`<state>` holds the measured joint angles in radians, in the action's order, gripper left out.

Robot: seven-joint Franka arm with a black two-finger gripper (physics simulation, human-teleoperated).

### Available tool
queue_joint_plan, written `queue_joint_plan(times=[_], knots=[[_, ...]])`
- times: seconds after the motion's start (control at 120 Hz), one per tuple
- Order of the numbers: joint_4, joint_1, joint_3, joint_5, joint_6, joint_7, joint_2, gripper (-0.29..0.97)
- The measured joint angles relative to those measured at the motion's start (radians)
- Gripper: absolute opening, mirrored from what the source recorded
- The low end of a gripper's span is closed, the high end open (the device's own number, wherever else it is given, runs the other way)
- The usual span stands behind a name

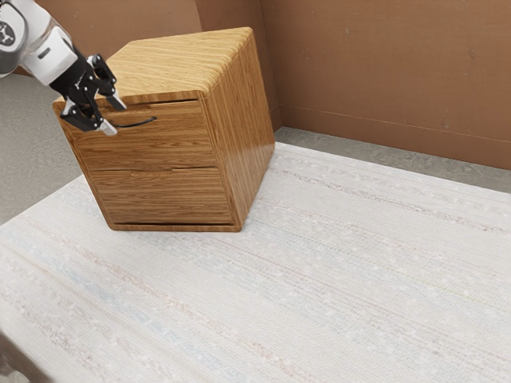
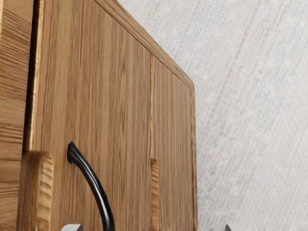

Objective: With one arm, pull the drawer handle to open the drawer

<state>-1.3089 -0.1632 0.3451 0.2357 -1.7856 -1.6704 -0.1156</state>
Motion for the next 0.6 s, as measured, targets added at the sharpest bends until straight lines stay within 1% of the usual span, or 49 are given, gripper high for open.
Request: queue_joint_plan(times=[0.092,0.2,0.367,0.6], knots=[[0.001,0.001,-0.003,-0.029,0.003,0.033,0.001,0.31],[0.0,0.001,-0.005,-0.045,0.003,0.066,-0.003,0.25],[0.001,0.002,-0.009,-0.05,-0.001,0.107,-0.027,0.19],[0.001,0.001,-0.011,-0.051,-0.013,0.147,-0.039,0.17]])
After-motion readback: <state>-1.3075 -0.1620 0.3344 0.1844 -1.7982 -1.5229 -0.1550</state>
